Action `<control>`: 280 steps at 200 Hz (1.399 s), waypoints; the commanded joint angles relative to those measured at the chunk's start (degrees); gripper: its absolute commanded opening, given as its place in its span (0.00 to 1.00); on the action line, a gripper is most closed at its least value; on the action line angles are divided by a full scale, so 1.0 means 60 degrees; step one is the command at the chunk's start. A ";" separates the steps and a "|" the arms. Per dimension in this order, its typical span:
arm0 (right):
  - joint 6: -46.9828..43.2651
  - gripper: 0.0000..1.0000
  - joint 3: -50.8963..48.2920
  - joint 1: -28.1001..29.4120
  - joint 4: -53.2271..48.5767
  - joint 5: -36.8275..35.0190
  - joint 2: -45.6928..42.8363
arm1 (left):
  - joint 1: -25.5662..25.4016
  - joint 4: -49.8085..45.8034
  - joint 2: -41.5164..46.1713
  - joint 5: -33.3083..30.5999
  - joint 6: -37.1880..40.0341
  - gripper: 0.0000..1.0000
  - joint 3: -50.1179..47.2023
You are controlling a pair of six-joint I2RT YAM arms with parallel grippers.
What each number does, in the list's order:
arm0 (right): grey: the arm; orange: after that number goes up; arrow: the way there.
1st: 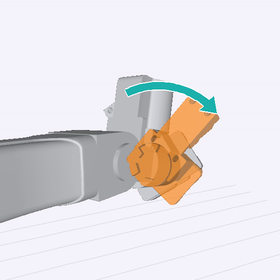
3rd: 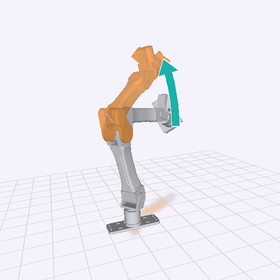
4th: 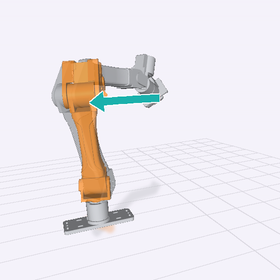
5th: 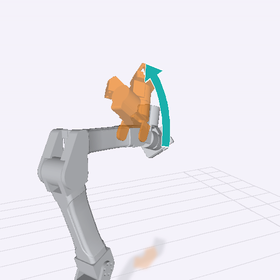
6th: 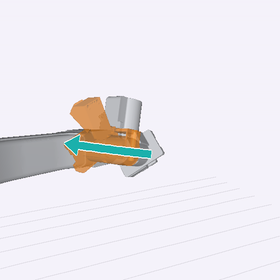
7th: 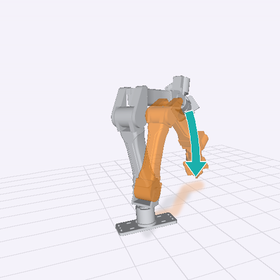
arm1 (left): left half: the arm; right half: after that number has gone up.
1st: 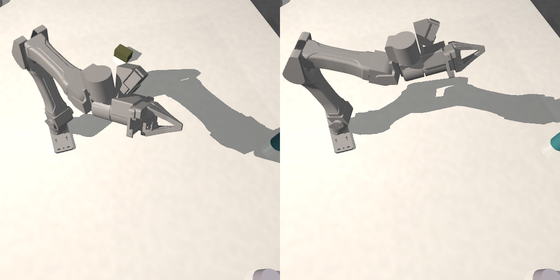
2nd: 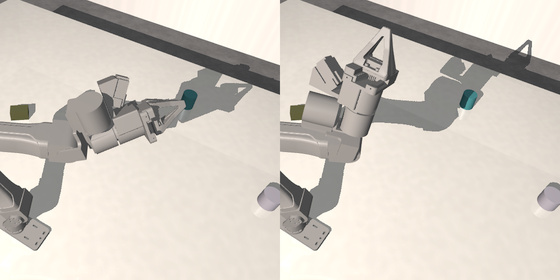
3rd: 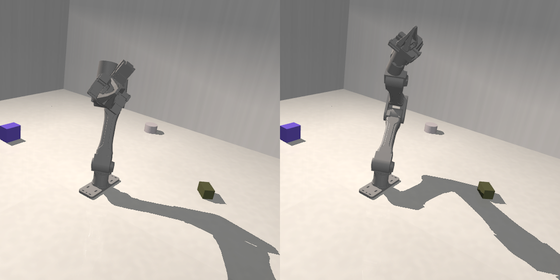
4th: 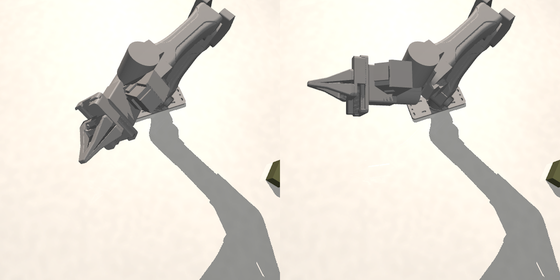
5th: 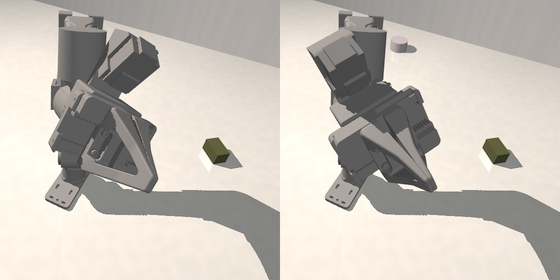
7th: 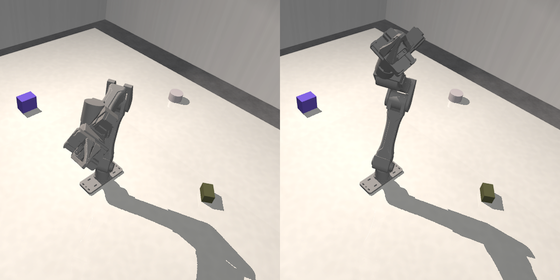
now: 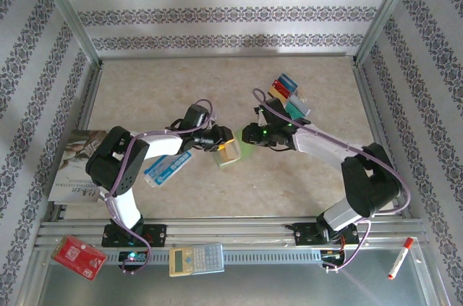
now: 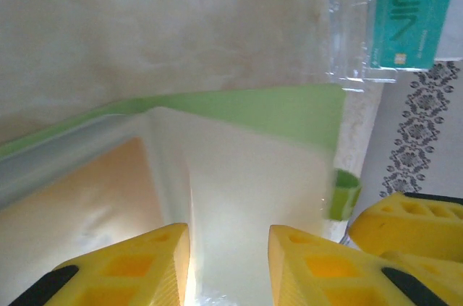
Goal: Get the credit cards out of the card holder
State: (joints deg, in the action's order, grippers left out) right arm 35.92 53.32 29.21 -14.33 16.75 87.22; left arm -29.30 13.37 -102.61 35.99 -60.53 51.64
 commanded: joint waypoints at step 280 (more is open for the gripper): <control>-0.0814 0.20 0.0508 0.0433 -0.0358 -0.1828 0.1518 | -0.0319 -0.1354 0.0973 -0.1978 -0.0165 0.19 -0.0169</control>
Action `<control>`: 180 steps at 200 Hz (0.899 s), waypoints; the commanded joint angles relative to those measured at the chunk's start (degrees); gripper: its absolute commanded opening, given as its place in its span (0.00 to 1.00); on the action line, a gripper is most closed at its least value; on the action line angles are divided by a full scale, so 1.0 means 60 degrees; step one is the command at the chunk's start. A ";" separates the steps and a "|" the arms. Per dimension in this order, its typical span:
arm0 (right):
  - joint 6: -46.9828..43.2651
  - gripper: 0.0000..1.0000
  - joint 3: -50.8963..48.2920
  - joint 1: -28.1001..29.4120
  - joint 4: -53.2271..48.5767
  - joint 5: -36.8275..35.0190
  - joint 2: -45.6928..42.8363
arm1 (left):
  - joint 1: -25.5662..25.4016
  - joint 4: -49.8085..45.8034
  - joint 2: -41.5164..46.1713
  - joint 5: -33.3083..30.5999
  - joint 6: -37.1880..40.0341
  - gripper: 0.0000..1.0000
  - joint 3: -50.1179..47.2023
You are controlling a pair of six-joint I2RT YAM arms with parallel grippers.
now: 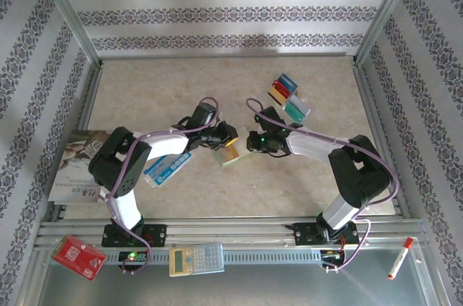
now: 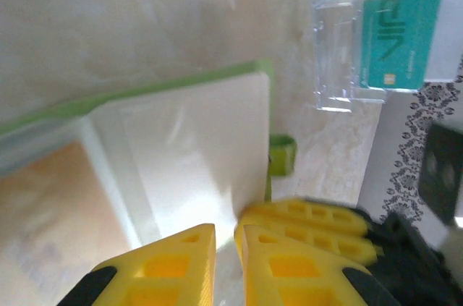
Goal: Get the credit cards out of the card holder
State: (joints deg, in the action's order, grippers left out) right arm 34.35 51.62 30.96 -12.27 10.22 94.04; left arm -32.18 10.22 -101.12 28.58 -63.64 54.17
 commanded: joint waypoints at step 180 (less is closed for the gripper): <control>-0.1310 0.26 0.3653 0.0115 -0.1861 -0.1021 0.2857 | 0.0365 -0.0904 0.0499 -0.0880 0.0451 0.18 -0.1245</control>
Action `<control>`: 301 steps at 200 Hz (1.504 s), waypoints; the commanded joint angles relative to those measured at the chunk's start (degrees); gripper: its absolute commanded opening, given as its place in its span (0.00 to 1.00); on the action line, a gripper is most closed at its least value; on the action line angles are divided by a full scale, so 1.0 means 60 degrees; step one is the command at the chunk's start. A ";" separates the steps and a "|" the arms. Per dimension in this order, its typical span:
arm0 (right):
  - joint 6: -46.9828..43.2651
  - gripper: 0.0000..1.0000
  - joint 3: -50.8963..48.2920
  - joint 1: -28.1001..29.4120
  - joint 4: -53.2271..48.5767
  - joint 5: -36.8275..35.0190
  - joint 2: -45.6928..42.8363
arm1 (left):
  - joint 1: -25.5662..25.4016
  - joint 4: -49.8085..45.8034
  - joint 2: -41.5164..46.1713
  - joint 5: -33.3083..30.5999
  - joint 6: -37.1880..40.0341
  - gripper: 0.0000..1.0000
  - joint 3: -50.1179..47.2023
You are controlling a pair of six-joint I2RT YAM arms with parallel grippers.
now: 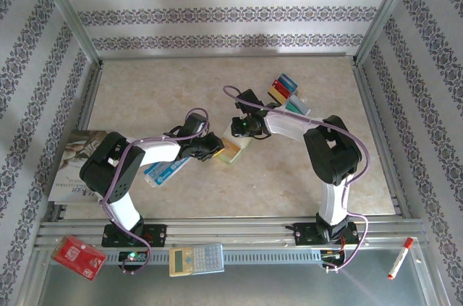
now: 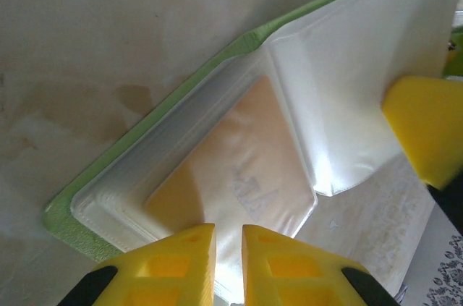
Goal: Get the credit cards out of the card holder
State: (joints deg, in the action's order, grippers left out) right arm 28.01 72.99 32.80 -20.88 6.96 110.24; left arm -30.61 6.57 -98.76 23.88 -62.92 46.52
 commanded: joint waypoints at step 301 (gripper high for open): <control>0.1666 0.31 -0.1132 0.0410 -0.0201 0.1085 -0.1578 | 0.0457 -0.1893 -0.0002 0.0581 0.2286 0.24 0.1093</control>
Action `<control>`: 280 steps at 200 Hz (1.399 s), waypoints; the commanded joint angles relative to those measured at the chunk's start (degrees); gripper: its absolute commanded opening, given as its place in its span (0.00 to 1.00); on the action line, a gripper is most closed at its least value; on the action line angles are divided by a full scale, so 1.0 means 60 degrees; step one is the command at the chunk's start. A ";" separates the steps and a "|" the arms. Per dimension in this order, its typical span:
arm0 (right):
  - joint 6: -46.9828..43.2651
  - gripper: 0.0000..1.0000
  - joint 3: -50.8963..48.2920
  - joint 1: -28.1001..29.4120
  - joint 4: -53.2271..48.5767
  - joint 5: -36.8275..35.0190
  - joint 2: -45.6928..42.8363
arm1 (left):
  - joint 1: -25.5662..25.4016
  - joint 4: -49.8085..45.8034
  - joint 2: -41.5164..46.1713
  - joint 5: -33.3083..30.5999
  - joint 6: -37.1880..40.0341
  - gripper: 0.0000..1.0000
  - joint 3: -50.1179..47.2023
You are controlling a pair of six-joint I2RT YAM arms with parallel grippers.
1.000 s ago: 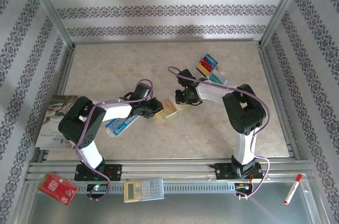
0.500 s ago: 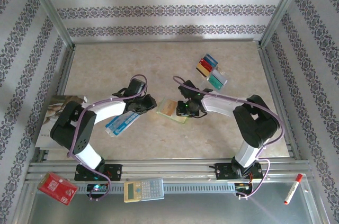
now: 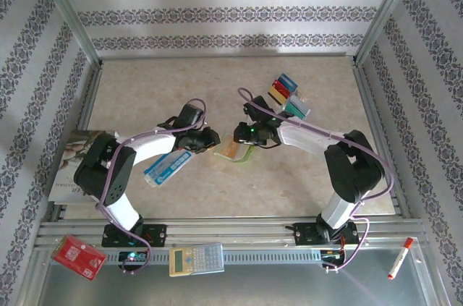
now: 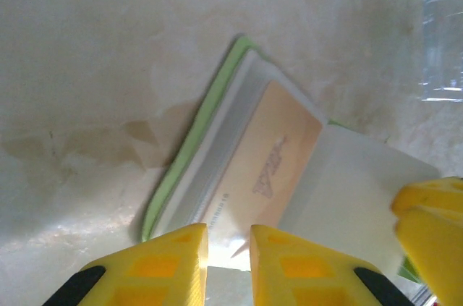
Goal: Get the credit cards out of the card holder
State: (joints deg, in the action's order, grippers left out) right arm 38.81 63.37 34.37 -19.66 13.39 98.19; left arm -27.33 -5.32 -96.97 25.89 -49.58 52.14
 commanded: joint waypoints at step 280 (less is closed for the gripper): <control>-0.1150 0.32 -0.0249 -0.0165 -0.0512 -0.0504 0.2002 | -0.0106 0.0033 -0.0808 0.1135 0.0328 0.27 0.0339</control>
State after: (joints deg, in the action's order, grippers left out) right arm 33.98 65.10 34.22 -22.09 12.78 107.72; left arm -27.38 -4.29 -100.73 31.97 -48.75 52.97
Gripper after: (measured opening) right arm 0.319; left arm 0.271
